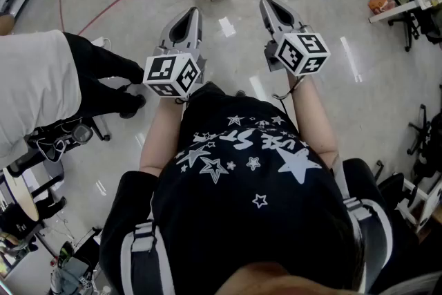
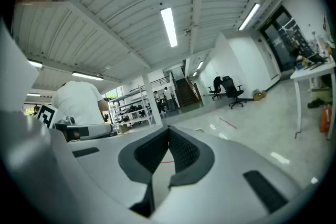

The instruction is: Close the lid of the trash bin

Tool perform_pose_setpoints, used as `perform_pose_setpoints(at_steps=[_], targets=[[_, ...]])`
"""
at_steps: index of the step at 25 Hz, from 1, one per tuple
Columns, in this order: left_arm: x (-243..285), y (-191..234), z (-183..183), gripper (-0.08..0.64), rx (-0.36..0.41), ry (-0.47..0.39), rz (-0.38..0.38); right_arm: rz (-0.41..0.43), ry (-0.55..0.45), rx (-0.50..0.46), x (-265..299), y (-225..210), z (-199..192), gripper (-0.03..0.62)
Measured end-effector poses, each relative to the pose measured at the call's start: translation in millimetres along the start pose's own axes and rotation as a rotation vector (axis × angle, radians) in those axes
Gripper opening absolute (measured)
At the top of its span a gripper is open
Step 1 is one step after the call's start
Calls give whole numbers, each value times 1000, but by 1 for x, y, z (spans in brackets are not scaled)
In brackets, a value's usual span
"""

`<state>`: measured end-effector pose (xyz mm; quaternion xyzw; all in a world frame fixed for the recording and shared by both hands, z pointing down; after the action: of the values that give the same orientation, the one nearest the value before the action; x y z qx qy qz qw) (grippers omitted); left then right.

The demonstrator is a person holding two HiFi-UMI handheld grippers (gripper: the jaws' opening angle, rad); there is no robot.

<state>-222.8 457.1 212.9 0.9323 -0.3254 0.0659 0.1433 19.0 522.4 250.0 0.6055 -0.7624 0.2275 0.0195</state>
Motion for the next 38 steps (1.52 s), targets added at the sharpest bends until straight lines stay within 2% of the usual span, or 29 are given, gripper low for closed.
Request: perform_pose_setpoints(at_steps=[6, 12, 22, 32, 38], targets=[[10, -9, -2, 11, -5, 13, 6, -7, 26, 10, -3, -18, -2, 6], [33, 7, -2, 11, -10, 29, 5, -21, 38, 22, 14, -33, 0, 6], [119, 38, 21, 11, -21, 38, -38, -93, 54, 48, 52, -84, 26, 6], [192, 110, 67, 11, -31, 47, -55, -117, 65, 50, 141, -107, 83, 6], [213, 169, 86, 11, -53, 47, -47, -98, 84, 26, 212, -92, 112, 6]])
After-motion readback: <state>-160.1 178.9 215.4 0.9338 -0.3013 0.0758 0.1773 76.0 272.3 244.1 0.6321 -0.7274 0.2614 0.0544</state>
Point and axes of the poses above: the fingertips, and each gripper's own axes: x forward along the fingers, y to its left, z out of its top, the point moved 8 cm from there along -x, backward along the fingers, and after that the axes turned 13 degrees about y, right-handed, at the moved point
